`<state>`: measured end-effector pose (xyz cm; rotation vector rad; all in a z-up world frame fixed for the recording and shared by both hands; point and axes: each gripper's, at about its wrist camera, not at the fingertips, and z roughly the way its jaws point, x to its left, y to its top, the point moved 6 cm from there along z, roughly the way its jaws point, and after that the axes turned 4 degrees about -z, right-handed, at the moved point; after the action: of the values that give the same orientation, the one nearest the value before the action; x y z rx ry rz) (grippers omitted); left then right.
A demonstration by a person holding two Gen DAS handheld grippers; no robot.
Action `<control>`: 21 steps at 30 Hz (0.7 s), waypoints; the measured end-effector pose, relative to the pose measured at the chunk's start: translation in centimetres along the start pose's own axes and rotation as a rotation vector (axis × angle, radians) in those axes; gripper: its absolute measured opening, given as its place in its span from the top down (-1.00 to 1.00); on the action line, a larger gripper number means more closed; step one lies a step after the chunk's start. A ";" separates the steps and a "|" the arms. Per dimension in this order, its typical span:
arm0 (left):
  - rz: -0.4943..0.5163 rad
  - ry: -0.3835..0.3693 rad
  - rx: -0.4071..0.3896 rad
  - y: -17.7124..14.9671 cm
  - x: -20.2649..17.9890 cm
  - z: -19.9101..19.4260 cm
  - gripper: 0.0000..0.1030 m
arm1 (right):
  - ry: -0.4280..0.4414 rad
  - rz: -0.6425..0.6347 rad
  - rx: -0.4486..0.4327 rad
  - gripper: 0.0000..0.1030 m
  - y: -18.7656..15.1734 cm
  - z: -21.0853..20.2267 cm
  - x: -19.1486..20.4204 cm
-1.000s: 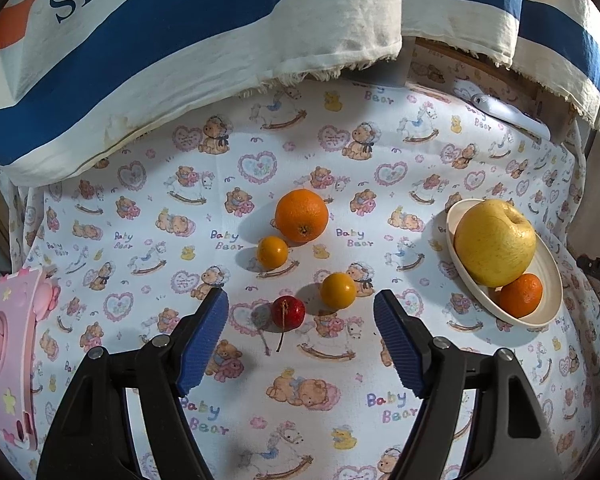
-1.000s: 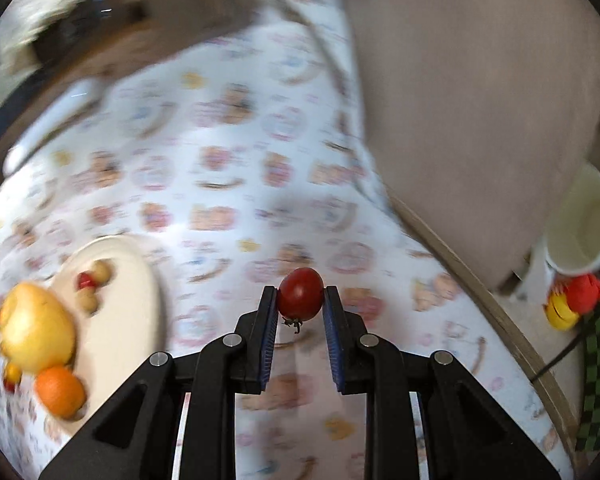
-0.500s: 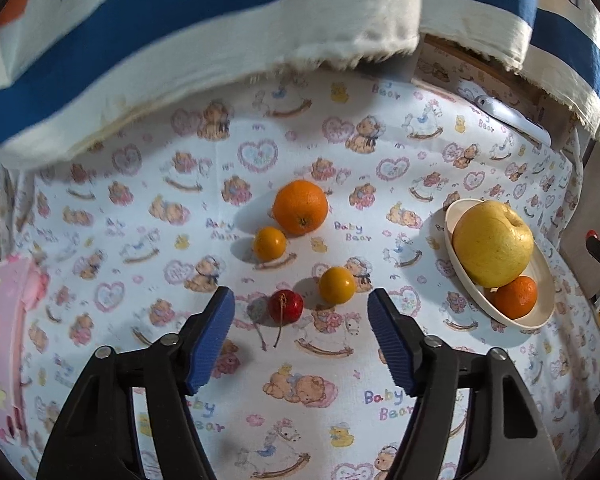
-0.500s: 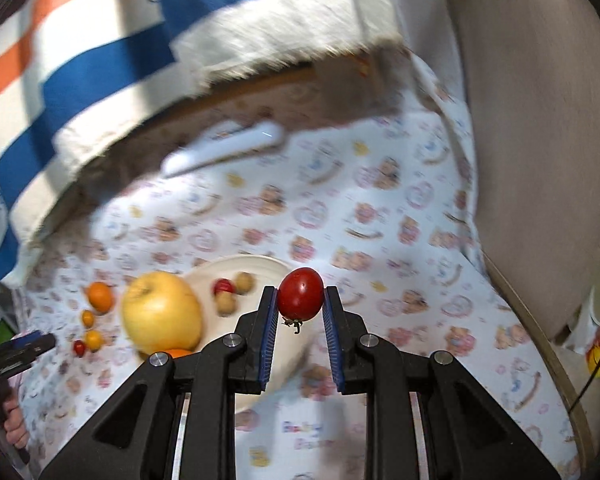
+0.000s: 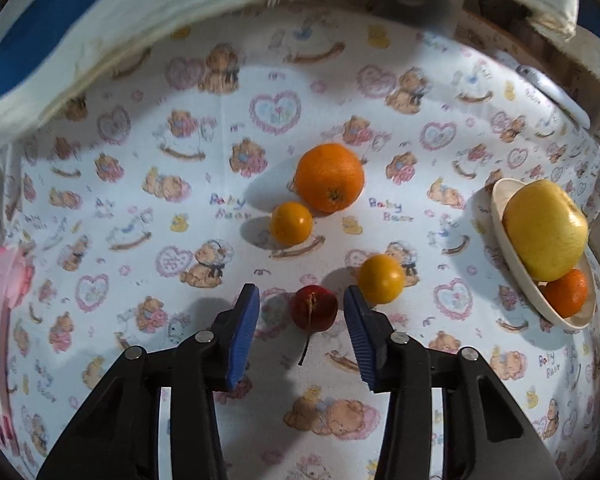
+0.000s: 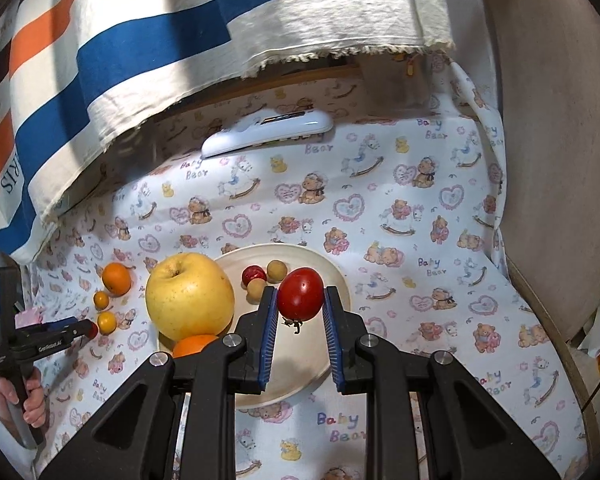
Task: Organize fruits
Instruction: 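Grasp the red cherry by its body with the left tool while the right tool carries the tomato back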
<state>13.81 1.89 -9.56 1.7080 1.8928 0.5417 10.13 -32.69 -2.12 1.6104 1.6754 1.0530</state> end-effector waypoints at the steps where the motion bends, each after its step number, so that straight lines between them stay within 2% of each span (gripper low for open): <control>1: -0.005 -0.011 0.014 -0.1 0.0 0.4 0.22 | 0.001 -0.006 0.002 0.54 0.0 0.0 0.1; 4: 0.013 -0.009 -0.001 -0.2 -0.1 0.8 0.51 | 0.001 -0.011 0.002 0.54 -0.1 0.0 0.3; 7: 0.019 -0.022 -0.005 -0.4 -0.3 0.5 0.52 | 0.000 -0.004 0.003 0.54 -0.1 0.0 0.3; 11: 0.058 -0.002 -0.089 0.0 -0.8 -1.8 0.52 | 0.005 0.015 0.006 0.54 -0.1 0.0 0.0; 18: 0.109 -0.064 -0.215 0.6 -3.3 -7.4 0.52 | 0.009 0.017 0.010 0.54 0.1 -0.1 -0.1; 21: 0.147 -0.136 -0.238 0.7 -5.4 -9.0 0.52 | -0.008 0.002 0.058 0.54 -0.3 0.6 -0.1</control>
<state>9.10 -2.90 -1.47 1.6886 1.5507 0.6607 10.45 -32.71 -2.73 1.6511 1.7142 1.0053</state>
